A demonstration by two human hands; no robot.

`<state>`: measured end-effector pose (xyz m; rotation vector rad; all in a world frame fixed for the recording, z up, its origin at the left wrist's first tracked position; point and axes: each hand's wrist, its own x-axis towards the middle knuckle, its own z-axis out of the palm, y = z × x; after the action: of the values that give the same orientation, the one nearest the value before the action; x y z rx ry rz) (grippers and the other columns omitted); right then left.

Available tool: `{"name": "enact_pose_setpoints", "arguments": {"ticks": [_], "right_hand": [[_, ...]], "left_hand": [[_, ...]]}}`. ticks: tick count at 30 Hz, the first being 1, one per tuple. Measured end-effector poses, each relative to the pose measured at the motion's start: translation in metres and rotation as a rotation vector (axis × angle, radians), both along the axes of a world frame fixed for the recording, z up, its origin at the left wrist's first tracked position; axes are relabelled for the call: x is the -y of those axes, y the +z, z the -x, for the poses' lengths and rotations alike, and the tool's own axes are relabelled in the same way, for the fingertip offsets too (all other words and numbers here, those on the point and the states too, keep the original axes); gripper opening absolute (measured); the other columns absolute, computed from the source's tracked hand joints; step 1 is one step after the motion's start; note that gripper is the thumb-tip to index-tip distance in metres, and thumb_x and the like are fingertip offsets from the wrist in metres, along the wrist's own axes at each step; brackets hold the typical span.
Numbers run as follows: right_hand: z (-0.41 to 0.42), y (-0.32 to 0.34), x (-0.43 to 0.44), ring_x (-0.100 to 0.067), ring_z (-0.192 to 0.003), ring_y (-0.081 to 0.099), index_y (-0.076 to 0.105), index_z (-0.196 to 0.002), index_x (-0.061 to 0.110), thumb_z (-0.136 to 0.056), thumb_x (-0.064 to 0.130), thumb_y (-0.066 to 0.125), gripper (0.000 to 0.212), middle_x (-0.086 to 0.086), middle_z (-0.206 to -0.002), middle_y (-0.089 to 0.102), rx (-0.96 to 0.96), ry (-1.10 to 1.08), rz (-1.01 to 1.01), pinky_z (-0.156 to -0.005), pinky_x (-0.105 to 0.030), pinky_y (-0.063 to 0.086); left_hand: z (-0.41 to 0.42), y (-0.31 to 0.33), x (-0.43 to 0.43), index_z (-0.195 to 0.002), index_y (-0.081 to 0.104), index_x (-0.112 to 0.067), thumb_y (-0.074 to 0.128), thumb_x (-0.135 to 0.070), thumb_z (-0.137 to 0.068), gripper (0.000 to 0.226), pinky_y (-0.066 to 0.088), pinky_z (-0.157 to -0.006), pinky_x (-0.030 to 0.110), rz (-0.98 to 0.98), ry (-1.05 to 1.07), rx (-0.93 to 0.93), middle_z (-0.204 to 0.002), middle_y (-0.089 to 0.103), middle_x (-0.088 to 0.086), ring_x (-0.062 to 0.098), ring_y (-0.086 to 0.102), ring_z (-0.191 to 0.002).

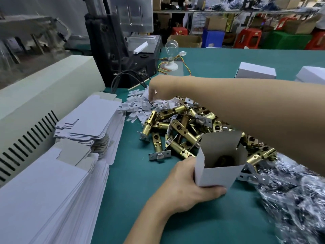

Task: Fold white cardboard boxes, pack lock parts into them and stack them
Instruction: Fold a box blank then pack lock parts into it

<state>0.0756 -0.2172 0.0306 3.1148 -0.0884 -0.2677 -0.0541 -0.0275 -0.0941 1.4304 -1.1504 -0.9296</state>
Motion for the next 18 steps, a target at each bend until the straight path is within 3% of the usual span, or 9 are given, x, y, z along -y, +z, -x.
{"name": "enact_pose_setpoints", "arguments": {"ticks": [4, 7, 9, 11, 15, 18], "right_hand": [[0.017, 0.016, 0.004, -0.005, -0.081, 0.066, 0.080, -0.109, 0.014, -0.092, 0.018, 0.075, 0.018, 0.001, -0.102, 0.078, 0.266, -0.098, -0.326, -0.066, -0.006, 0.048], [0.042, 0.028, 0.000, 0.000, -0.066, 0.063, 0.076, -0.108, 0.007, -0.087, 0.011, 0.080, 0.021, 0.003, -0.084, 0.072, 0.442, -0.190, -0.609, -0.067, -0.016, 0.054], [0.064, 0.036, -0.008, -0.002, -0.066, 0.062, 0.063, -0.127, 0.011, -0.089, 0.009, 0.078, 0.041, 0.004, -0.081, 0.067, 0.480, -0.230, -0.735, -0.063, -0.019, 0.053], [0.090, 0.044, -0.015, -0.004, -0.071, 0.063, 0.052, -0.145, 0.011, -0.092, 0.011, 0.076, 0.058, 0.003, -0.083, 0.066, 0.504, -0.246, -0.836, -0.069, -0.020, 0.057], [0.152, 0.060, -0.024, -0.014, -0.082, 0.073, 0.071, -0.123, 0.008, -0.094, 0.006, 0.072, 0.029, -0.007, -0.091, 0.075, 0.582, -0.236, -1.125, -0.079, -0.025, 0.062], [0.198, 0.068, -0.030, -0.023, -0.089, 0.078, 0.074, -0.111, 0.009, -0.090, 0.009, 0.073, 0.021, -0.012, -0.095, 0.080, 0.599, -0.202, -1.280, -0.077, -0.026, 0.062]], "left_hand": [[0.001, 0.000, -0.001, -0.106, 0.068, -0.033, 0.088, -0.026, -0.082, 0.032, 0.052, -0.082, 0.028, -0.016, 0.001, -0.014, -0.101, 0.069, -0.016, 0.007, 0.066, -0.097], [0.000, 0.002, -0.001, -0.106, 0.069, -0.033, 0.088, -0.023, -0.083, 0.032, 0.052, -0.080, 0.020, -0.012, -0.005, -0.048, -0.099, 0.070, -0.018, 0.003, 0.066, -0.095], [0.001, 0.003, -0.002, -0.105, 0.070, -0.035, 0.088, -0.020, -0.083, 0.033, 0.050, -0.078, 0.016, -0.005, -0.008, -0.066, -0.099, 0.071, -0.020, 0.000, 0.066, -0.094], [0.001, 0.004, -0.002, -0.105, 0.070, -0.036, 0.088, -0.017, -0.084, 0.034, 0.050, -0.079, 0.015, 0.001, -0.015, -0.085, -0.099, 0.071, -0.020, -0.001, 0.066, -0.095], [0.000, 0.007, -0.002, -0.109, 0.071, -0.032, 0.088, -0.022, -0.083, 0.033, 0.051, -0.080, 0.016, -0.008, -0.006, -0.081, -0.100, 0.071, -0.018, 0.001, 0.067, -0.097], [0.001, 0.008, -0.002, -0.115, 0.071, -0.026, 0.089, -0.022, -0.083, 0.037, 0.052, -0.081, 0.016, -0.032, 0.024, -0.079, -0.104, 0.074, -0.013, 0.005, 0.069, -0.102]]}}
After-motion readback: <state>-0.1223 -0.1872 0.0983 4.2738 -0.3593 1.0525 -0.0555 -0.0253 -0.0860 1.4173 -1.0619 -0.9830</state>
